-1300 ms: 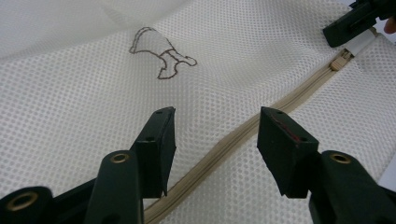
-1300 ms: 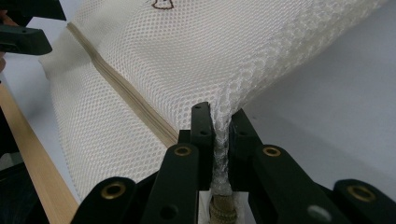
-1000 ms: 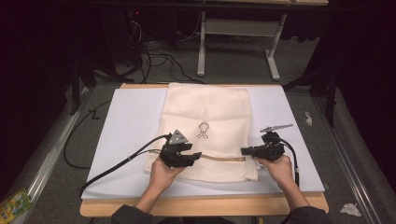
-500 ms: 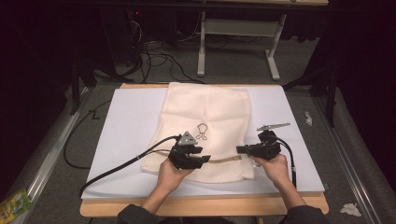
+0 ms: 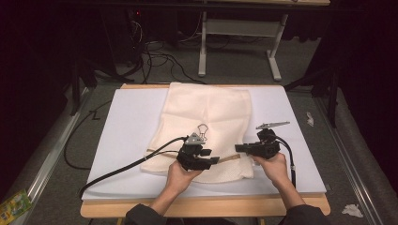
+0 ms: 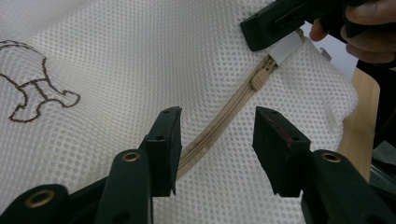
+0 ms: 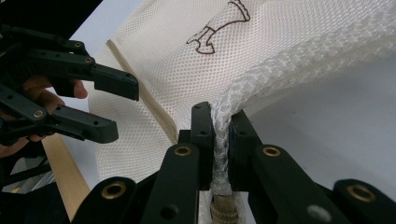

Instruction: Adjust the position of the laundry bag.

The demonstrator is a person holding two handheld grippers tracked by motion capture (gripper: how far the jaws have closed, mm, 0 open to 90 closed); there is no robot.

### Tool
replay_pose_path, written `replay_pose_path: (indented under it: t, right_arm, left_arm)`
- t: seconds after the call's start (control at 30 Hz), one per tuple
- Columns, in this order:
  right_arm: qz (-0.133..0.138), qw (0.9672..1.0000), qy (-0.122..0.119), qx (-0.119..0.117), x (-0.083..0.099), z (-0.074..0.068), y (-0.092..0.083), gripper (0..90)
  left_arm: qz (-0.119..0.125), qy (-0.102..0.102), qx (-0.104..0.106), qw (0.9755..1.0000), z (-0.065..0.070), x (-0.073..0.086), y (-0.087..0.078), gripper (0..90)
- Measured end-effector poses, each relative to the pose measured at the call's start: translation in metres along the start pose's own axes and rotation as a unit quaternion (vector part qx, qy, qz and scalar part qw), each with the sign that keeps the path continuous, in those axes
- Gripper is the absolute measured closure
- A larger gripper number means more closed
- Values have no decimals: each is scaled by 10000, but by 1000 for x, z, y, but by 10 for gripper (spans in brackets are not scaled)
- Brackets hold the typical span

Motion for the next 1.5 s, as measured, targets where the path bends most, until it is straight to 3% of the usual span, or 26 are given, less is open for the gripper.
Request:
replay_pose_path:
  t: [0.17, 0.57, 0.7, 0.9, 1.5]
  right_arm:
    - [8, 10000, -29, -34, -2, -2, 3, 850]
    - [56, 9999, -69, -53, -6, -6, 6, 850]
    - [61, 9999, -80, -65, -6, -8, 8, 850]
    - [97, 9998, -121, -88, -7, -10, 9, 850]
    - [127, 9997, -186, -134, -9, -15, 16, 851]
  left_arm:
    - [-23, 200, -27, 9998, 8, -3, 2, 528]
    - [176, 90, 79, 9998, 14, -6, 6, 553]
    - [49, 327, 38, 9994, 22, -5, 13, 562]
    - [-36, 268, 56, 9996, 25, -1, 22, 561]
    - [167, 258, 201, 9993, 32, -4, 26, 619]
Point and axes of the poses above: each handheld gripper's, and its own axes: y roughly forward along the jaws, x roughly out of its underside, z roughly to its right, the point moved 5 cm from there along y, roughly forward along the jaws, and after that the axes turned 12 degrees about -x, right-handed, at the moved point
